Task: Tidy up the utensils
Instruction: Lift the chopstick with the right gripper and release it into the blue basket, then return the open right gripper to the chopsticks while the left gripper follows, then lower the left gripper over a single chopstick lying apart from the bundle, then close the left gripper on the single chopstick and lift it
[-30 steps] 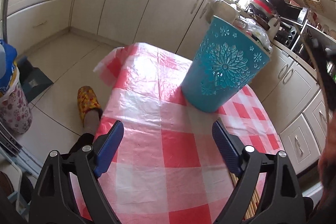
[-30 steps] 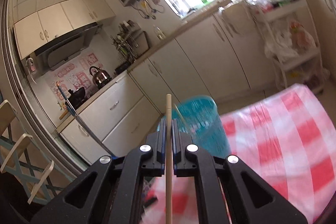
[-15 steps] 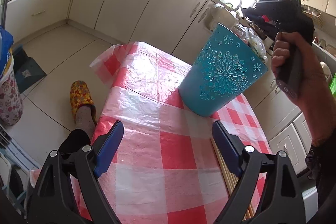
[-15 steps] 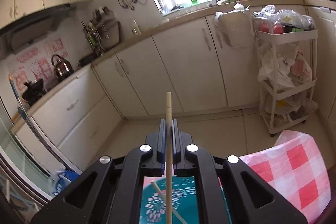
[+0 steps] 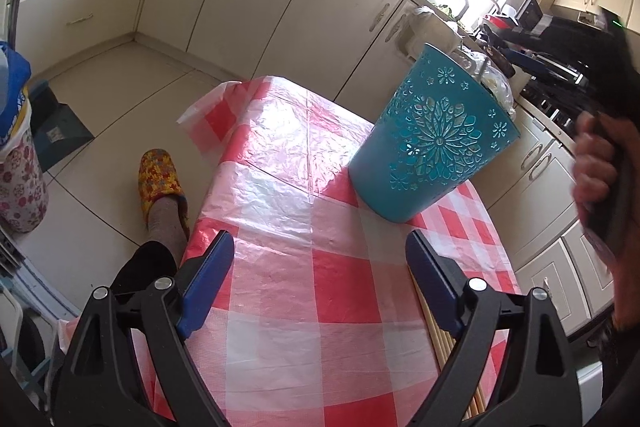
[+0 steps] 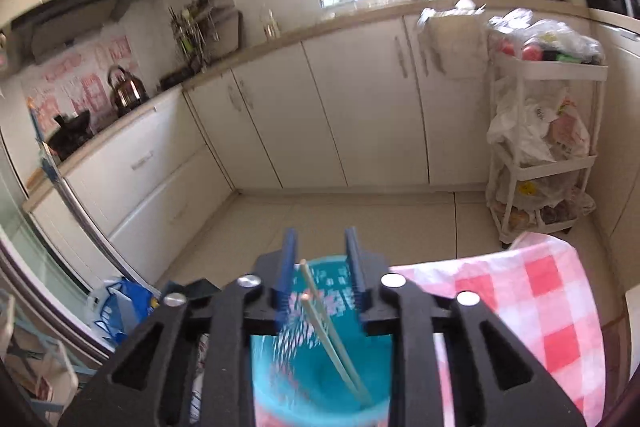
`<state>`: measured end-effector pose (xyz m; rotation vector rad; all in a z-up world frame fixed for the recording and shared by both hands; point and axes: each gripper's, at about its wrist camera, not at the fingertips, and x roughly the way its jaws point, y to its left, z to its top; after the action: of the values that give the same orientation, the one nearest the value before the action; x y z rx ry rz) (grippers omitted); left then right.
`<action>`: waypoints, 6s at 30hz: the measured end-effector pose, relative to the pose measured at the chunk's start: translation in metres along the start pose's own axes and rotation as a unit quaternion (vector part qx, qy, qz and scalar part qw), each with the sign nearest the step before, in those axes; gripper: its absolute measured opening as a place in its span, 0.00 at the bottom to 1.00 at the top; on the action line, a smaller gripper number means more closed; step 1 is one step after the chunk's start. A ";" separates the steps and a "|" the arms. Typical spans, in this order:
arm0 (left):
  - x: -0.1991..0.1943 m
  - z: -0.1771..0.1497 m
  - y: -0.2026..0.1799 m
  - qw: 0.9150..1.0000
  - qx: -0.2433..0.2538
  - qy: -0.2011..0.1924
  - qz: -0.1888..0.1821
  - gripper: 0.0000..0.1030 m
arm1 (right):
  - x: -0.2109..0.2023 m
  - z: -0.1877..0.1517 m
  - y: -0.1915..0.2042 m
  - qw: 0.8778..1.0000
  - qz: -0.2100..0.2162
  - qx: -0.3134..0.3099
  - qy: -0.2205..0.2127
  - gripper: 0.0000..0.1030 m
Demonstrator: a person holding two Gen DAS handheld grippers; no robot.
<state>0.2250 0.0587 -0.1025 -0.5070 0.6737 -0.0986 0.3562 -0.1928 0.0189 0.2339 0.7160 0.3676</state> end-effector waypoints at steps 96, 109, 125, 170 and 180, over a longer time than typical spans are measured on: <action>0.081 -0.026 -0.142 0.806 0.529 0.263 -0.050 0.34 | -0.023 -0.205 -0.072 0.980 -0.041 0.007 0.197 0.14; 0.065 -0.028 -0.116 0.887 0.406 0.220 0.003 0.48 | -0.023 -0.205 -0.072 0.980 -0.041 0.008 0.197 0.14; 0.067 -0.036 -0.135 0.770 0.583 0.255 -0.054 0.32 | -0.023 -0.205 -0.075 0.980 -0.034 0.015 0.197 0.15; 0.073 -0.033 -0.129 0.868 0.437 0.234 0.035 0.27 | -0.012 -0.207 -0.041 0.968 -0.099 -0.106 0.204 0.20; 0.050 -0.033 -0.126 0.900 0.388 0.200 0.006 0.05 | -0.026 -0.204 -0.069 0.980 -0.038 -0.014 0.195 0.06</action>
<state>0.2531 -0.0779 -0.0923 0.3036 0.9675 -0.4493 0.2174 -0.2489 -0.1384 0.1067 1.1013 0.3546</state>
